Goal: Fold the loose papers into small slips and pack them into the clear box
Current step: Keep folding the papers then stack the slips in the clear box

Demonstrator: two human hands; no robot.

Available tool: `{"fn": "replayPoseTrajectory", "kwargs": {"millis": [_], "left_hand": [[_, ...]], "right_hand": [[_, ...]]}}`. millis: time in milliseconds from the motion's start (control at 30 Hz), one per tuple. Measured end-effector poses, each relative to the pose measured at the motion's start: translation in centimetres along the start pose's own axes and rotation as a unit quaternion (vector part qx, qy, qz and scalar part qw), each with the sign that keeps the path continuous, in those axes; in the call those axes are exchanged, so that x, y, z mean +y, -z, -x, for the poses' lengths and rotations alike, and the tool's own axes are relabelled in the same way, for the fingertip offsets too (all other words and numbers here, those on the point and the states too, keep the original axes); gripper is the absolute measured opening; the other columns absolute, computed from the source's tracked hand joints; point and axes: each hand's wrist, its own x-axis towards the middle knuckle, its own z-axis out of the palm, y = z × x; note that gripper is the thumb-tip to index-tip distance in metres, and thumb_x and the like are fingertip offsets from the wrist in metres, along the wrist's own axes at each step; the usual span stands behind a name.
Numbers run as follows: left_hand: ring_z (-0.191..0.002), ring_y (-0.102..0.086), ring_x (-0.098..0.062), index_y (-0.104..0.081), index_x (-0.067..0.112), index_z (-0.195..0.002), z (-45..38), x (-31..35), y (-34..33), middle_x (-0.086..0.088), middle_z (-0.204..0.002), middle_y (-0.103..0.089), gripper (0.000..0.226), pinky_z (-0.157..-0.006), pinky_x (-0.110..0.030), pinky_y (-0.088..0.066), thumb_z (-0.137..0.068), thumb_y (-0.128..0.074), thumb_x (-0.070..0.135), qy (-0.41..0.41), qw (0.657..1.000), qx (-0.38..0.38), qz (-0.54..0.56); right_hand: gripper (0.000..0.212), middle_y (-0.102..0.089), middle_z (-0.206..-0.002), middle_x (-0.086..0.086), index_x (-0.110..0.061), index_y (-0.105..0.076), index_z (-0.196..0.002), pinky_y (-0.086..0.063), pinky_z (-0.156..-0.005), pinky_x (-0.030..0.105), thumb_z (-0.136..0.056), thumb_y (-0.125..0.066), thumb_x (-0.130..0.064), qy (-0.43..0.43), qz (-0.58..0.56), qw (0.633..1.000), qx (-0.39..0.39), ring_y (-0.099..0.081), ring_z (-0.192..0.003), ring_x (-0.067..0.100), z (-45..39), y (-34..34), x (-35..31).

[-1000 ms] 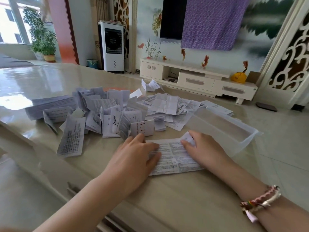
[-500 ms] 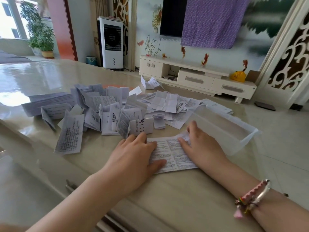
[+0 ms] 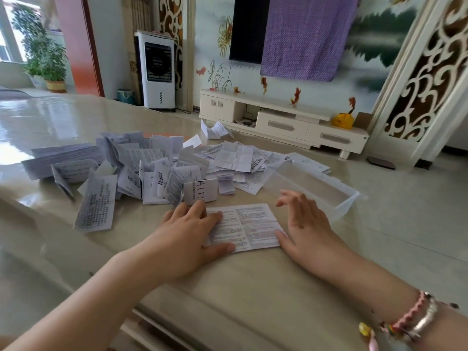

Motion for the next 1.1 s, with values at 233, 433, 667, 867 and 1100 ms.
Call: {"fn": "replayPoseTrajectory", "kwargs": {"millis": [233, 433, 667, 867, 1100], "left_hand": [[-0.107, -0.023, -0.009, -0.041, 0.053, -0.132, -0.2, -0.1, 0.0, 0.020, -0.121, -0.028, 0.057, -0.097, -0.027, -0.021, -0.081, -0.034, 0.077, -0.089, 0.993, 0.046, 0.056], [-0.115, -0.029, -0.004, -0.052, 0.049, -0.123, -0.3, -0.2, -0.2, 0.024, -0.121, -0.036, 0.073, -0.102, -0.030, -0.029, -0.065, -0.022, 0.083, -0.114, 0.988, 0.049, 0.090], [-0.113, -0.037, -0.001, -0.055, 0.047, -0.122, -0.2, -0.1, 0.4, 0.025, -0.113, -0.043, 0.068, -0.096, -0.026, -0.033, -0.068, -0.036, 0.084, -0.116, 0.986, 0.065, 0.096], [-0.105, -0.047, 0.000, -0.064, 0.043, -0.111, -0.6, -0.3, 0.8, 0.022, -0.107, -0.054, 0.051, -0.095, -0.028, -0.036, -0.073, -0.052, 0.075, -0.099, 0.985, 0.076, 0.122], [-0.061, -0.055, 0.000, -0.065, 0.028, -0.074, -1.2, -0.3, 1.1, 0.013, -0.074, -0.060, 0.023, -0.067, -0.028, -0.047, -0.094, -0.057, 0.036, -0.055, 0.963, 0.099, 0.245]], "right_hand": [[0.034, -0.029, -0.138, -0.009, -0.025, -0.035, -0.125, -0.027, -0.106, 0.024, -0.094, -0.050, -0.021, 0.046, -0.004, 0.999, -0.008, -0.030, -0.126, 0.011, 0.1, 0.6, 0.5], [0.055, -0.042, -0.139, -0.024, -0.037, -0.041, -0.133, -0.033, -0.103, 0.015, -0.086, -0.056, -0.061, 0.103, -0.124, 0.984, -0.078, -0.040, -0.123, -0.007, -0.1, 0.8, 0.3], [0.054, -0.053, -0.135, -0.021, -0.034, -0.053, -0.129, -0.032, -0.100, 0.006, -0.086, -0.043, -0.067, 0.138, -0.113, 0.979, -0.096, -0.045, -0.122, -0.010, -0.6, 0.7, 1.2], [0.029, -0.067, -0.118, -0.017, -0.028, -0.071, -0.110, -0.047, -0.092, 0.023, -0.092, -0.056, -0.046, 0.130, -0.146, 0.978, -0.073, -0.057, -0.110, -0.008, -1.7, 1.3, 1.0], [0.017, -0.071, -0.082, -0.018, -0.026, -0.073, -0.082, -0.043, -0.069, 0.015, -0.090, -0.064, -0.038, 0.037, -0.246, 0.968, -0.031, -0.062, -0.076, -0.005, -2.8, 1.2, 0.4]]}}
